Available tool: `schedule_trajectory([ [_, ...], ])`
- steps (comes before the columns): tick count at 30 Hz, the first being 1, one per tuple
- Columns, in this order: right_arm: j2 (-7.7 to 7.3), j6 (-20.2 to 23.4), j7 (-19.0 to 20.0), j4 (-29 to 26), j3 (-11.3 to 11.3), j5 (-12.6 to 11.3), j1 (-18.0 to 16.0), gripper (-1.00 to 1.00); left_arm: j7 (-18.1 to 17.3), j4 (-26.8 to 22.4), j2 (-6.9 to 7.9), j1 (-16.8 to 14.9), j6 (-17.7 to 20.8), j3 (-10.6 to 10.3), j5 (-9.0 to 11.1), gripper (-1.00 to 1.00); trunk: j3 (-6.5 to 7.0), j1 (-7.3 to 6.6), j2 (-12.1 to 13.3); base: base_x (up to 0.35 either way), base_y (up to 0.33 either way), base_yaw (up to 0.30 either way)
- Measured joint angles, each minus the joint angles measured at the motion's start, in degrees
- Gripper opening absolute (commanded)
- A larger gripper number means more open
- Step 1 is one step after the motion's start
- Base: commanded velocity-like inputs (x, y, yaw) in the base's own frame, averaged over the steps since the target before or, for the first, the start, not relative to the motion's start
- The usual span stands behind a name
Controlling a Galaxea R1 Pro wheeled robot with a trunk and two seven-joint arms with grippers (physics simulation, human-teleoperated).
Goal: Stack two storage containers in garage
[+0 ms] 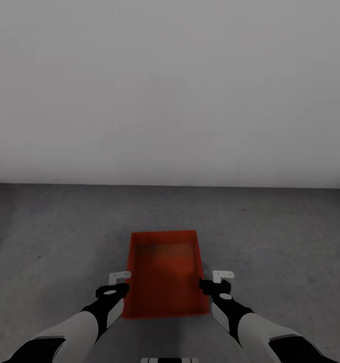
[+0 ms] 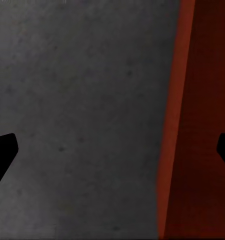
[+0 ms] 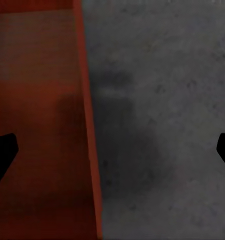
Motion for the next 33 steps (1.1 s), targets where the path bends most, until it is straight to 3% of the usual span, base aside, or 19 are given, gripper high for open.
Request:
schedule_trajectory([
  [33, 0.05, 0.00, 0.00, 0.03, 0.02, 0.00, 0.00, 1.00, -0.08, 0.02, 0.06, 0.00, 0.00, 0.06, 0.01, 1.00, 5.92, -7.25, 13.24, 0.000, 0.000, 0.000],
])
